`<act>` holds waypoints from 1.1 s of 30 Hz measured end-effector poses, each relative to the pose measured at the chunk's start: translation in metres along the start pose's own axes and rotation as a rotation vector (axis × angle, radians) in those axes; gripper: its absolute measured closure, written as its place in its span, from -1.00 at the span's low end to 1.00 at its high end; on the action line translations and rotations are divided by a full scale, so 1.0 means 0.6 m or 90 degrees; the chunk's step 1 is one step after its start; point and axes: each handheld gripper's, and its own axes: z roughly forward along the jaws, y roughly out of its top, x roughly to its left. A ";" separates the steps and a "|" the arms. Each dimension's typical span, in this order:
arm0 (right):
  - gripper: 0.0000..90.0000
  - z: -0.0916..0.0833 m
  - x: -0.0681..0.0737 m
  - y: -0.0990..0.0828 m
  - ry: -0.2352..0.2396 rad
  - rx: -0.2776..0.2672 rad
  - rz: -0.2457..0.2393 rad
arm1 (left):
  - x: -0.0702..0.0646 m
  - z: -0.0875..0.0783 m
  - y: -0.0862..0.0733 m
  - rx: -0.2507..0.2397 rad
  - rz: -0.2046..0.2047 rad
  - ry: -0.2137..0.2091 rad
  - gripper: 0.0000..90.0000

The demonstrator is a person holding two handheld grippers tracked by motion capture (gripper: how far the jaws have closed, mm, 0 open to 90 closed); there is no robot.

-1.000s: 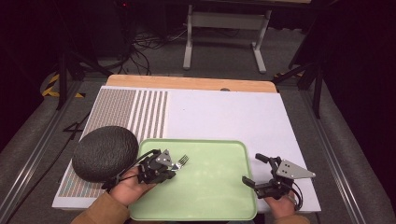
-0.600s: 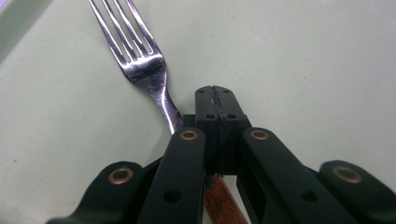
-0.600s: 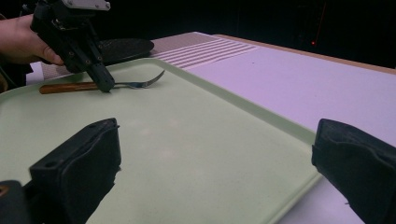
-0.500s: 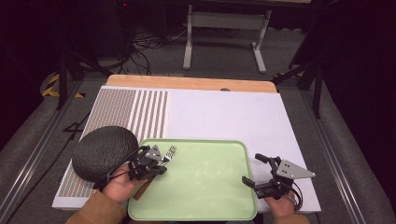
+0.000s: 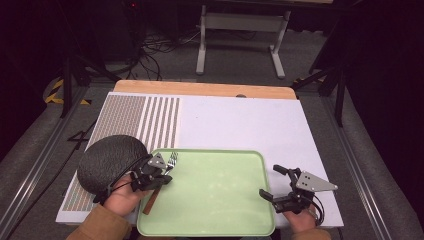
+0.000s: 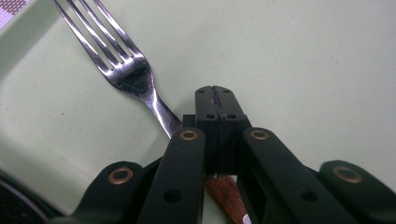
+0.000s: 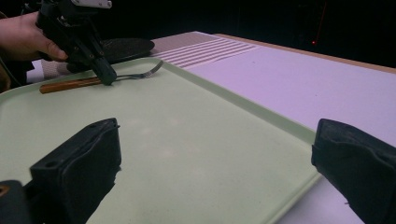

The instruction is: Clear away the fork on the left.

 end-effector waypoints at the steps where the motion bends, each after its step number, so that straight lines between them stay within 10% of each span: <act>1: -0.95 0.000 0.000 0.000 0.000 -0.001 -0.001 | 0.001 -0.001 -0.001 0.000 -0.001 0.001 1.00; 33: -0.95 0.002 0.000 0.001 0.009 0.001 -0.001 | 0.019 -0.022 -0.029 0.001 -0.060 0.029 0.99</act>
